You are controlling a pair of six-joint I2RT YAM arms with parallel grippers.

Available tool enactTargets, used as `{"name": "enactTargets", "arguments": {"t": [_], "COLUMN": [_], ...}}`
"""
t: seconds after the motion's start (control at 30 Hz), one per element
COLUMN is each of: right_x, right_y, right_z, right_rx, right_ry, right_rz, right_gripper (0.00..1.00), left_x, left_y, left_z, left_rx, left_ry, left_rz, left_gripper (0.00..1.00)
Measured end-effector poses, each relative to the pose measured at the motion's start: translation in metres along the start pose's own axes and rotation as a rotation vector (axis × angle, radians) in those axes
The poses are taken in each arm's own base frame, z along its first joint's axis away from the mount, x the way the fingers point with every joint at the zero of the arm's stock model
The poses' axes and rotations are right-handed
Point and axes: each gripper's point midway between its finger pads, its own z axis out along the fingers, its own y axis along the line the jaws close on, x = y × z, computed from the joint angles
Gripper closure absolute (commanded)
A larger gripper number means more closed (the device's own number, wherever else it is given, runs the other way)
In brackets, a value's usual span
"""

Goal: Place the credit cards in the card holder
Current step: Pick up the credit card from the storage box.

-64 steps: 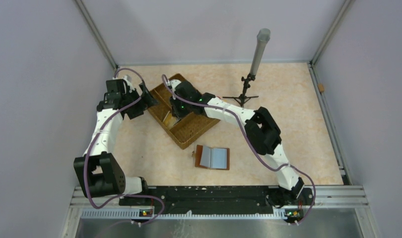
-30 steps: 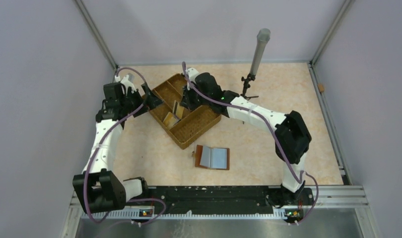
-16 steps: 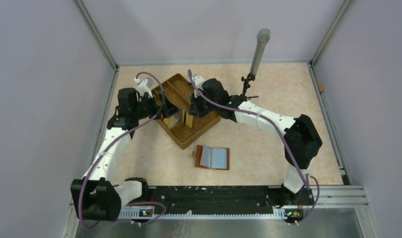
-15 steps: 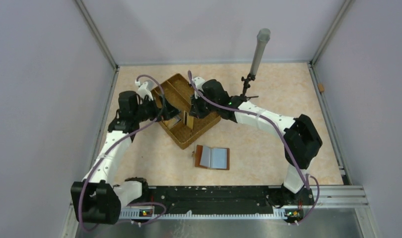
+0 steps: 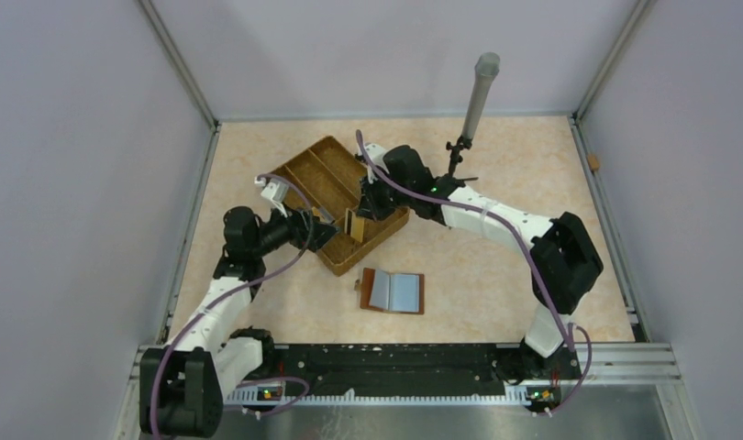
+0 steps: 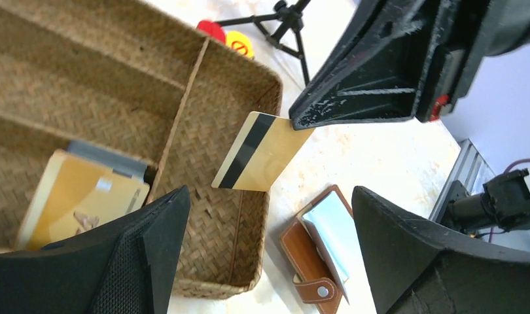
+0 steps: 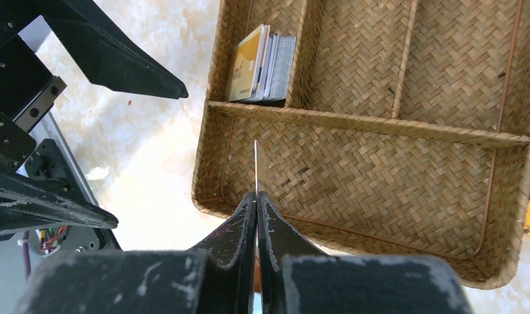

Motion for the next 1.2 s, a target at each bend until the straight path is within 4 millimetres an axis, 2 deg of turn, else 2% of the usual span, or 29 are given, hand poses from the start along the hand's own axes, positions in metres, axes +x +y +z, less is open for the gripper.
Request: {"name": "enactTargets", "arguments": {"t": [0.13,0.33,0.57,0.7,0.87,0.93,1.03,1.17,1.2], "right_x": [-0.008,-0.006,-0.014,-0.022,-0.022,-0.019,-0.016,-0.015,-0.015], "right_y": [-0.005,-0.003,0.020,0.035,0.048,0.051,0.054,0.056,0.056], "right_z": [-0.008,-0.016,-0.040,-0.060,-0.070,-0.072,-0.073,-0.074,-0.074], "right_rx": [-0.026,-0.073,-0.204,-0.287,-0.365,-0.387,-0.406,-0.416,-0.415], "right_ry": [-0.016,0.009,0.024,0.013,0.025,0.040,0.050,0.054,0.054], "right_rz": [-0.003,-0.018,-0.038,-0.048,-0.055,-0.050,-0.050,-0.050,-0.050], "right_gripper": [1.00,1.00,1.00,1.00,1.00,1.00,1.00,1.00,1.00], "left_x": [-0.008,0.004,0.009,0.012,0.017,0.019,0.021,0.023,0.024], "left_y": [-0.009,-0.011,-0.026,-0.041,-0.056,-0.059,-0.066,-0.079,-0.082], "left_z": [0.004,0.011,0.012,0.014,0.016,0.015,0.016,0.016,0.016], "left_rx": [0.076,0.158,0.234,0.296,0.355,0.368,0.392,0.445,0.458], "left_ry": [-0.022,0.030,0.060,0.089,0.119,0.128,0.142,0.171,0.181], "left_rz": [0.072,0.066,0.077,0.085,0.089,0.081,0.077,0.069,0.064], "left_gripper": [0.04,0.05,0.05,0.21,0.36,0.45,0.65,1.00,1.00]}}
